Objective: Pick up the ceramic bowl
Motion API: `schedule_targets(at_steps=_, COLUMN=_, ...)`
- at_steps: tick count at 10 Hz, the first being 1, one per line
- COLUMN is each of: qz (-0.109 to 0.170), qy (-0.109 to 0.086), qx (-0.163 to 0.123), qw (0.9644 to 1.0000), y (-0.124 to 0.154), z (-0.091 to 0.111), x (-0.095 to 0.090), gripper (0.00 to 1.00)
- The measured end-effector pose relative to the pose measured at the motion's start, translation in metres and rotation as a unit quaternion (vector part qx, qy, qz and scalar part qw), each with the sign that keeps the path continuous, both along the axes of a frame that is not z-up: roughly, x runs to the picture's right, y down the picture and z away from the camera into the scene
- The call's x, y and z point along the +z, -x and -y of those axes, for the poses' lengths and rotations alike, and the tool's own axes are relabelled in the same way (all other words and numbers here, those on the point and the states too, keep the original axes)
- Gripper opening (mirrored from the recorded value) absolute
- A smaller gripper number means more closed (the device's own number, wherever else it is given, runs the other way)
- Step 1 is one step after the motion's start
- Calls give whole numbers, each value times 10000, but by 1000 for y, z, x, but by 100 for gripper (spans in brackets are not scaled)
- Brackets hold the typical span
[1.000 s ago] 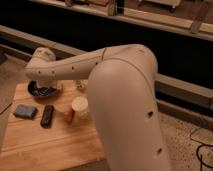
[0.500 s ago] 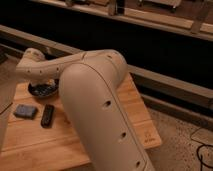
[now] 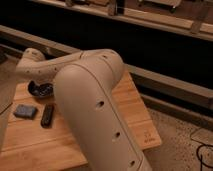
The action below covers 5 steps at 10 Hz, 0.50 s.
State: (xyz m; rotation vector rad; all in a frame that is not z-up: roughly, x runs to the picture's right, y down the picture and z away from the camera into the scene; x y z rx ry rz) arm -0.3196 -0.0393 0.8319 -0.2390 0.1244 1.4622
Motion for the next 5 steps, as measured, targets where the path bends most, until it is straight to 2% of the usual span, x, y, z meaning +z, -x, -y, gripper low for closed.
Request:
schedule_targets(at_steps=1, qz=-381, qy=-98, qx=-208, qw=9990, y=-9, z=5, x=4, gripper=65)
schedule_targets(at_steps=3, qz=-512, qy=-175, qx=-576, qw=9969, y=5, z=7, x=5, gripper=65)
schedule_targets(at_steps=4, qz=-567, qy=-131, qx=-776, qw=9953, y=15, z=1, x=9, gripper=65)
schedule_targets(at_steps=5, qz=-633, qy=-63, qx=-855, qw=9943, y=16, z=-4, x=13, gripper=65)
